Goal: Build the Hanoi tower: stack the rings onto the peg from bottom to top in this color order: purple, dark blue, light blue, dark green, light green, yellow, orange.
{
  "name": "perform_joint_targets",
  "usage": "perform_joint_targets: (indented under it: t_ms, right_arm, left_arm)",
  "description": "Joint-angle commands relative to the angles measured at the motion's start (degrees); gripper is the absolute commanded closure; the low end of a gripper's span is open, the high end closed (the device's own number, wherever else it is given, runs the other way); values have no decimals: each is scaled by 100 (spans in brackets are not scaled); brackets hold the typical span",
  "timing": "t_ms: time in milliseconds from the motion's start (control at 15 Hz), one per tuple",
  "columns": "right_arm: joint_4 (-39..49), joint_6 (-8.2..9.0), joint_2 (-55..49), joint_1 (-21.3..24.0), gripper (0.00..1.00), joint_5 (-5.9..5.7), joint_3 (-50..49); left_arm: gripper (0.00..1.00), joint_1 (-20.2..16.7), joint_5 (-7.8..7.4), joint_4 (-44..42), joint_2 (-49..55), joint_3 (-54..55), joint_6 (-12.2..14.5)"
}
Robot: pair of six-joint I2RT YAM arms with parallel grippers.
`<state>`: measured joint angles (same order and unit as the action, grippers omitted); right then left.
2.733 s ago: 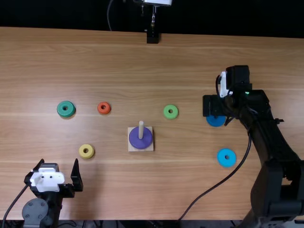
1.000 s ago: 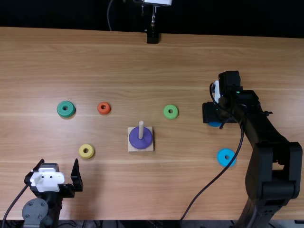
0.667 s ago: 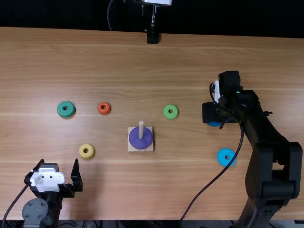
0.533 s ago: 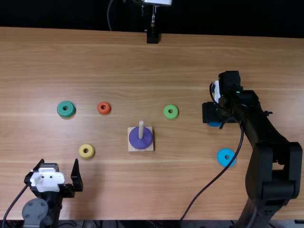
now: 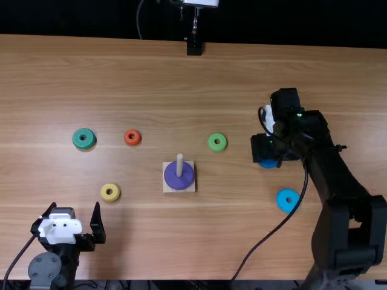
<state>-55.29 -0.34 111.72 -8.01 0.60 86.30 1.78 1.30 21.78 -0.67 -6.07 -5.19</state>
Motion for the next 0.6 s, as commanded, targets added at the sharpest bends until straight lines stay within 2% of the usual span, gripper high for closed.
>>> perform_joint_targets:
  t_ms: [0,533]
  right_arm:
    - [-162,-40,-423,-271,100,140,299]
    - [-1354,-8,-871,-1598,100,151,1389]
  left_arm:
    - [0,-29,7,469,67,607,34]
    - [0,-29,7,469,67,607,34]
